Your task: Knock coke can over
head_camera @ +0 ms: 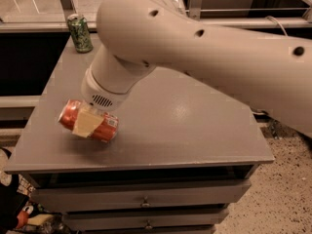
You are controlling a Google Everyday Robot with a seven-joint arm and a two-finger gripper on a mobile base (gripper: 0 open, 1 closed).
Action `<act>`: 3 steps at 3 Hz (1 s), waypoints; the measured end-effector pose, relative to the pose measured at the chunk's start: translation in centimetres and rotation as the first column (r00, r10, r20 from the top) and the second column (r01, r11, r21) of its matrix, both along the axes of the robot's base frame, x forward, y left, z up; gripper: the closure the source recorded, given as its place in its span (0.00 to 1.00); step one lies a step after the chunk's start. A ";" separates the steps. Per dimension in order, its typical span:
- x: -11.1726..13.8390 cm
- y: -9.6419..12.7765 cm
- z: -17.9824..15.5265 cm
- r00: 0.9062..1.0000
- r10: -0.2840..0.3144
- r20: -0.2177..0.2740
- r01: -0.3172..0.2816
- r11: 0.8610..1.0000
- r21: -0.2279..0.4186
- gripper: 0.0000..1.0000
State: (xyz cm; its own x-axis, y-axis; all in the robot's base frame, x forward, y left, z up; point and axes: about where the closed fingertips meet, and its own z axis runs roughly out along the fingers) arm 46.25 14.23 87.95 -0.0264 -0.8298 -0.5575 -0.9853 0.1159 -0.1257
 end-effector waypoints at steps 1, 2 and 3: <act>-0.2 0.9 -1.5 1.000 -0.006 -0.013 0.005 0.998 -0.058 1.00; -0.2 2.6 -3.4 1.000 -0.004 -0.022 0.001 0.991 -0.136 1.00; -0.3 3.5 -4.4 1.000 -0.002 -0.030 -0.003 0.986 -0.169 1.00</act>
Offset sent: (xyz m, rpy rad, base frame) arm 0.0000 0.0549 -0.0698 -0.2732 0.0458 0.0009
